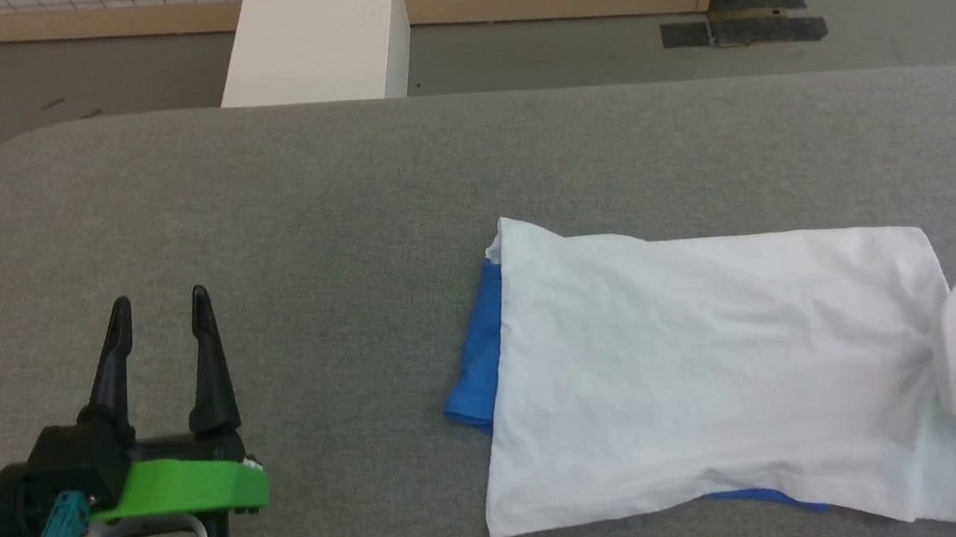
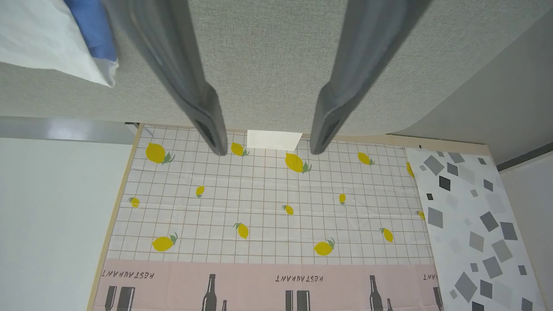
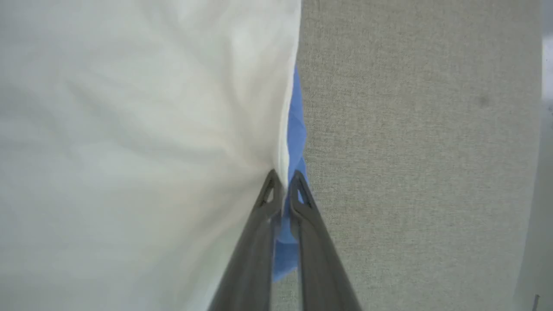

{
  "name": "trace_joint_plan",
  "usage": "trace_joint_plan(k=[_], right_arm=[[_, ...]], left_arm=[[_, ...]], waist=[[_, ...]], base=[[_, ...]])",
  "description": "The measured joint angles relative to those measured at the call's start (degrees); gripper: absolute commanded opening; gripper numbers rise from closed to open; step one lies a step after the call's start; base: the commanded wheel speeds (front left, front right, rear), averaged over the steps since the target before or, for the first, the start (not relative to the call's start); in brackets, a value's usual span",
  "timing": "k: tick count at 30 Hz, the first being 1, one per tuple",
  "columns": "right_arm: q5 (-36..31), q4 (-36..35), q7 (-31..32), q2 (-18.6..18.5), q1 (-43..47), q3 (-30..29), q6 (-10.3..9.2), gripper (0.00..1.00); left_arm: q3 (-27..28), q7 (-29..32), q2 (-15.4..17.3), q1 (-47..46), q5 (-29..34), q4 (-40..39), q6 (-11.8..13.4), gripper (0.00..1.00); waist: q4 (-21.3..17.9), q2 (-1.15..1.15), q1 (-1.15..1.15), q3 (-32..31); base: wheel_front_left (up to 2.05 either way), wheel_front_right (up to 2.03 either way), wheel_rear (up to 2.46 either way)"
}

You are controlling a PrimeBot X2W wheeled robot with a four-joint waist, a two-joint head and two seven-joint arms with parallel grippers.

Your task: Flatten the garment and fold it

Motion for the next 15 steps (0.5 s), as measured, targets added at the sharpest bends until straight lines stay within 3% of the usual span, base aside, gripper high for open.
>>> trace_joint_plan(k=[10,15], right_arm=[[9.6,-19.8,5.9,-2.4,2.1,11.9,-0.01,0.00],[12.4,-22.7,6.5,-0.3,1.6,17.8,-0.01,0.00]], left_arm=[[1.3,0.0,-2.4,2.7,1.6,-0.4,-1.5,1.00],[1.4,0.0,-3.0,2.9,2.5,-0.7,-2.3,1.00]], waist=[[-0.3,0.00,0.00,-4.0],[0.5,0.00,0.00,-4.8]], base=[[0.00,0.00,0.00],[0.00,0.00,0.00]])
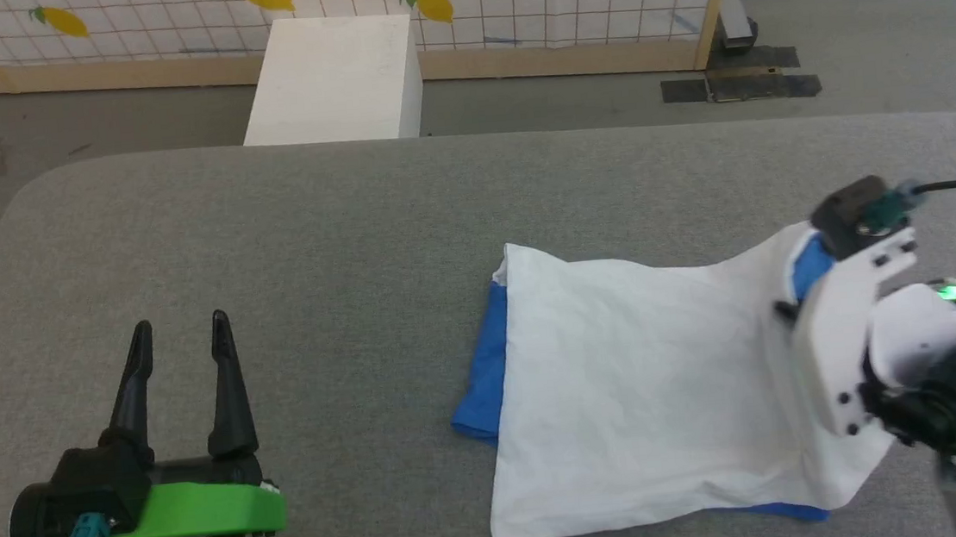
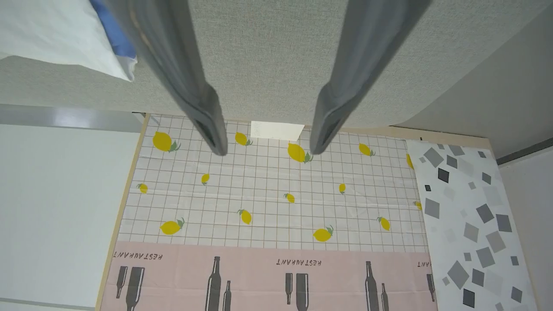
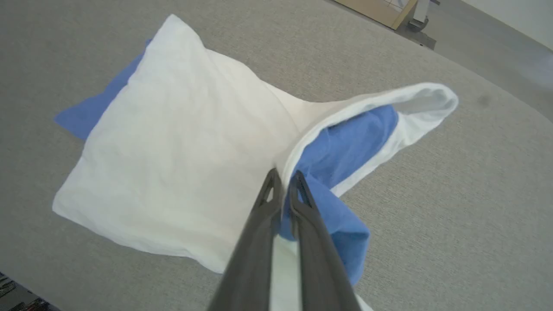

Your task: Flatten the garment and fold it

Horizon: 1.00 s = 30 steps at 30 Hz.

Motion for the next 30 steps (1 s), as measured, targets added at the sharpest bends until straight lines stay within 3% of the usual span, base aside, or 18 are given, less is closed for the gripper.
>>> trace_joint_plan(k=[5,14,26,27,28,29,30], right_arm=[[0.7,3.8,-1.9,3.3,-3.8,5.8,0.00,0.00],[0.8,18.0,-6.7,8.9,-11.2,12.2,-0.01,0.00],[-1.5,38.2,-12.5,12.4,-16.0,11.8,-0.01,0.00],[-1.6,39.1,-13.7,12.5,-16.2,12.0,-0.01,0.13],[-1.5,39.7,-14.6,12.5,-16.5,12.2,-0.01,0.88],[-1.0,40.1,-15.6,12.5,-16.9,12.7,-0.01,1.00],[0.0,40.1,-16.5,12.5,-17.1,13.7,-0.01,1.00]], left_arm=[[-0.1,0.0,-0.6,0.0,0.2,0.0,-0.7,1.00],[-1.0,0.0,-1.3,-0.9,0.1,1.5,-1.7,1.00],[-0.9,0.0,-2.5,-2.1,-0.2,3.0,-2.7,1.00],[-0.8,0.0,-2.5,-2.2,-0.2,3.1,-2.7,1.00],[-0.7,0.0,-2.5,-2.2,-0.2,3.1,-2.7,1.00],[-0.6,0.0,-2.5,-2.2,-0.2,3.1,-2.7,1.00],[-0.4,0.0,-2.5,-2.2,-0.2,3.1,-2.7,1.00]], waist=[[1.6,0.00,0.00,0.3],[6.4,0.00,0.00,2.3],[13.2,0.00,0.00,5.7],[13.5,0.00,0.00,5.9],[13.7,0.00,0.00,6.0],[13.7,0.00,0.00,6.1],[13.6,0.00,0.00,6.1]], base=[[0.00,0.00,0.00],[0.00,0.00,0.00],[0.00,0.00,0.00],[0.00,0.00,0.00],[0.00,0.00,0.00],[0.00,0.00,0.00],[0.00,0.00,0.00]])
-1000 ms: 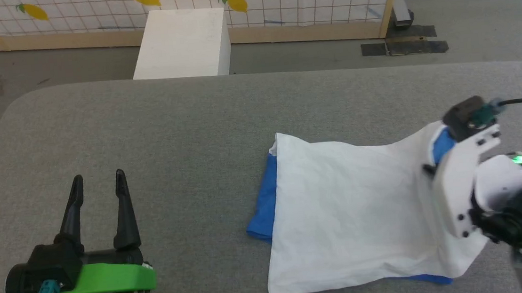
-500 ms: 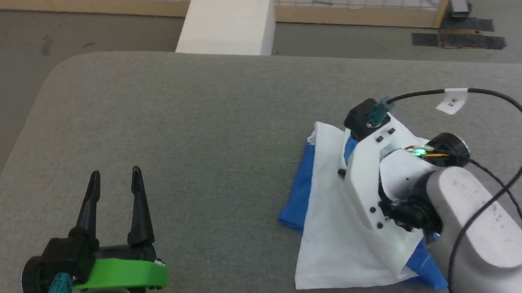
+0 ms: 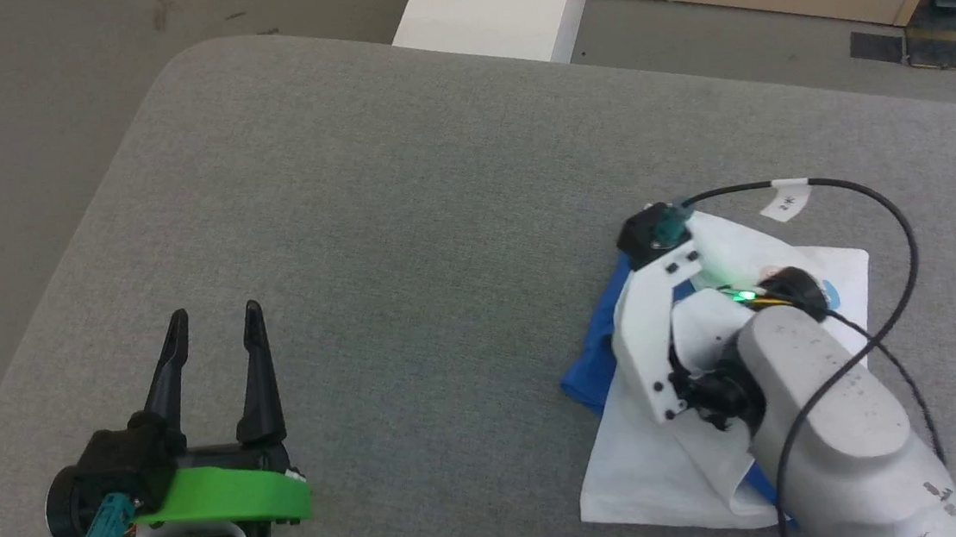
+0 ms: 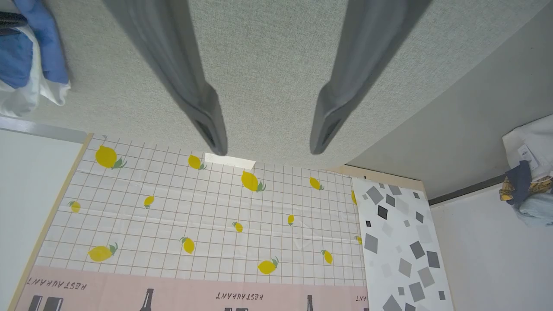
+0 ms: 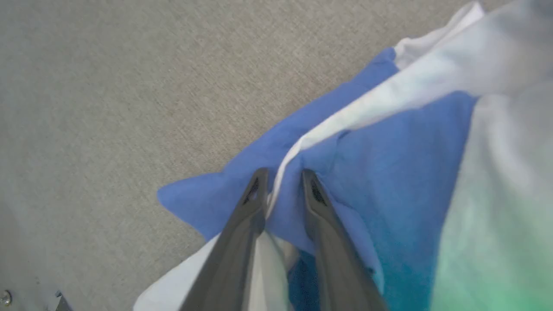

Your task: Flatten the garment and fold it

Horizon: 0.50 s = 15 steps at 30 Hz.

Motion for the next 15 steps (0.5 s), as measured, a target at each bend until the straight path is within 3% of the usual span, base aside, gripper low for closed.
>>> trace_joint_plan(k=[6,9,15], right_arm=[[10.3,-5.7,-4.6,0.3,-2.3,8.2,0.00,1.00],[15.3,-10.9,-6.4,0.5,-2.6,9.3,0.00,1.00],[9.9,-18.1,-7.1,-1.5,-1.8,0.6,0.01,1.00]], left_arm=[[0.5,0.0,-0.1,0.0,0.2,0.0,-0.4,1.00],[1.0,0.0,0.0,0.2,0.4,-0.1,-0.5,1.00],[1.9,0.0,0.2,1.6,1.1,-1.4,-0.5,1.00]], waist=[[-2.2,0.00,0.00,-0.6],[-4.2,0.00,0.00,-1.5],[-8.9,0.00,0.00,-3.4]], base=[[0.00,0.00,0.00],[0.00,0.00,0.00],[0.00,0.00,0.00]])
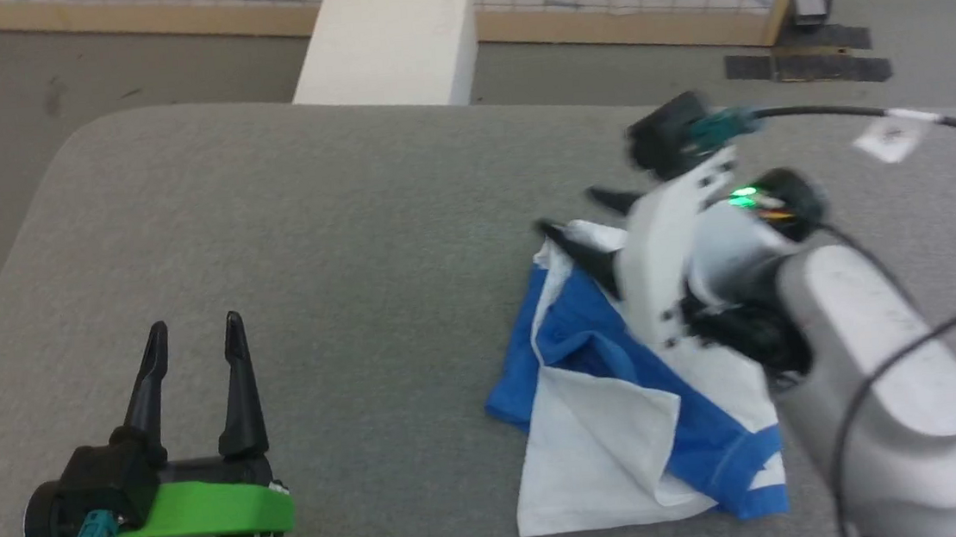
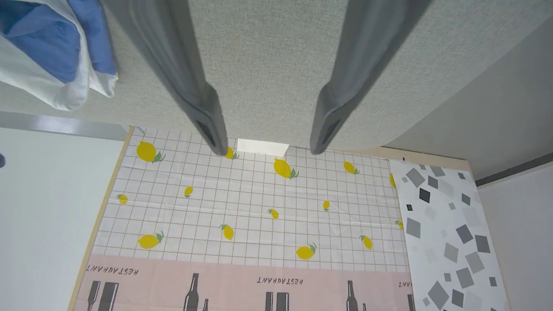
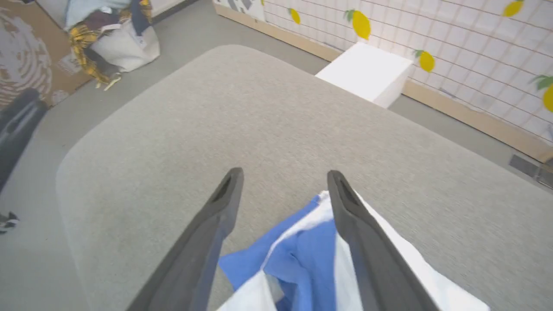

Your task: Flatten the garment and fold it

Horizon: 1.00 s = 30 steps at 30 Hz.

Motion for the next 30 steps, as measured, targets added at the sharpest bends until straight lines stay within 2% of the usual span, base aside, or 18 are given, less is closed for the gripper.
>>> trace_joint_plan(k=[5,7,11,15,27,28,29,30], right_arm=[[-10.2,-3.2,4.8,-3.7,7.1,-10.5,-0.01,1.00],[-12.4,-4.1,7.2,-3.3,11.2,-13.0,-0.02,1.00],[-15.1,-4.1,9.7,-0.9,17.0,-14.1,-0.01,1.00],[-17.6,-2.3,10.2,0.3,19.4,-14.6,-0.02,1.00],[-19.1,6.7,6.6,1.5,17.2,-14.3,-0.02,1.00],[-19.0,7.2,6.5,1.4,16.9,-14.3,-0.02,0.58],[-18.9,7.5,6.4,1.3,16.6,-14.1,-0.02,0.20],[-18.8,7.7,6.3,1.1,16.2,-13.7,-0.02,0.00]], left_arm=[[0.5,0.0,0.0,0.5,0.4,-0.6,0.0,1.00],[0.4,0.0,0.0,0.5,0.5,-0.7,0.0,1.00],[-0.4,0.0,0.0,0.4,0.5,-0.8,0.0,1.00],[-1.1,0.0,-0.1,0.3,0.4,-0.7,0.0,1.00],[-1.2,0.0,-0.1,-1.0,0.3,0.0,0.0,1.00],[-1.2,0.0,-0.1,-1.1,0.3,0.0,0.0,1.00],[-1.2,0.0,-0.1,-1.2,0.3,0.0,0.0,1.00],[-1.1,0.0,0.0,-1.2,0.3,0.1,0.0,1.00]], waist=[[-3.8,0.01,0.00,-1.5],[-5.2,0.00,0.00,-1.9],[-6.8,0.00,0.00,-2.0],[-6.6,0.01,0.00,-1.2],[-2.4,0.00,0.00,2.6],[-2.1,0.00,0.00,2.8],[-2.0,0.00,0.00,2.9],[-1.9,0.00,0.00,2.9]], base=[[0.00,0.00,0.00],[0.00,0.00,0.00],[0.00,0.00,0.00],[0.00,0.00,0.00],[0.00,0.00,0.00],[0.00,0.00,0.00],[0.00,0.00,0.00],[0.00,0.00,0.00]])
